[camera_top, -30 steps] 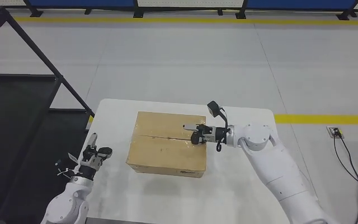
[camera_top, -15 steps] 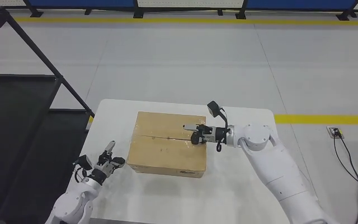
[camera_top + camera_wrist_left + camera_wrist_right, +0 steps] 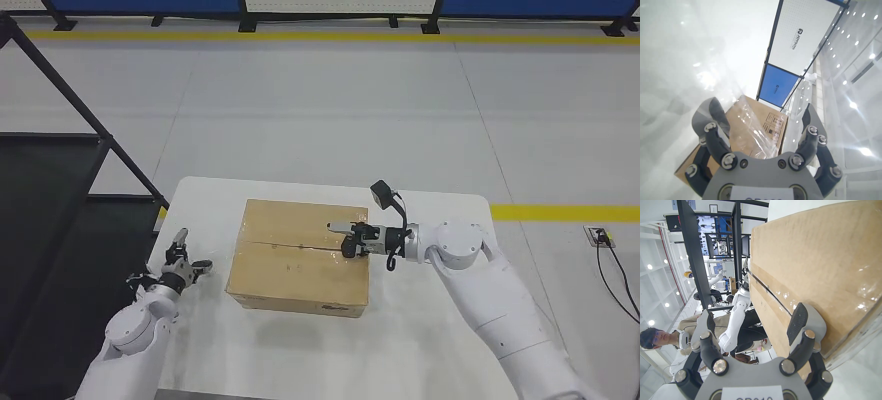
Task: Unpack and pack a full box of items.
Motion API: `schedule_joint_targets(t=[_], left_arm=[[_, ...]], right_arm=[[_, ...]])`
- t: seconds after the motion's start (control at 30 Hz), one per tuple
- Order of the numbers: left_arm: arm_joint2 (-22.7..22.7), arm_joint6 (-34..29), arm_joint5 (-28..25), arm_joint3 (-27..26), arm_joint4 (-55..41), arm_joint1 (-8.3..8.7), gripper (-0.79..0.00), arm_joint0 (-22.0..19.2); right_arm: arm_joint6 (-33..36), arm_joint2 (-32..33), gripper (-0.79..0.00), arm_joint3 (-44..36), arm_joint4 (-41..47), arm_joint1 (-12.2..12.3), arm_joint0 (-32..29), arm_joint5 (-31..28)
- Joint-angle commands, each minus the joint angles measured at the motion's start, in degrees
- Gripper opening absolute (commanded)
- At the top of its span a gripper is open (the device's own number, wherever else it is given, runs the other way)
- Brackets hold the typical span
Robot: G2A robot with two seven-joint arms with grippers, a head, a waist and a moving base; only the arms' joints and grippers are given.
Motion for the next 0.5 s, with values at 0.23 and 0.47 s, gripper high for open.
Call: schedule_joint_targets(t=[0.23,0.47], left_arm=[[-2.67,4.04,-7.3,-4.46,-2.51,-0.41,0.0,-0.13],[-4.89,4.69,-8.36,-13.25,-1.56,-0.23,0.0,1.35]], right_arm=[[0.0,0.0,0.0,0.0,0.0,0.0,0.0,0.0],[0.0,0.0,0.0,0.0,0.0,0.0,0.0,0.0]])
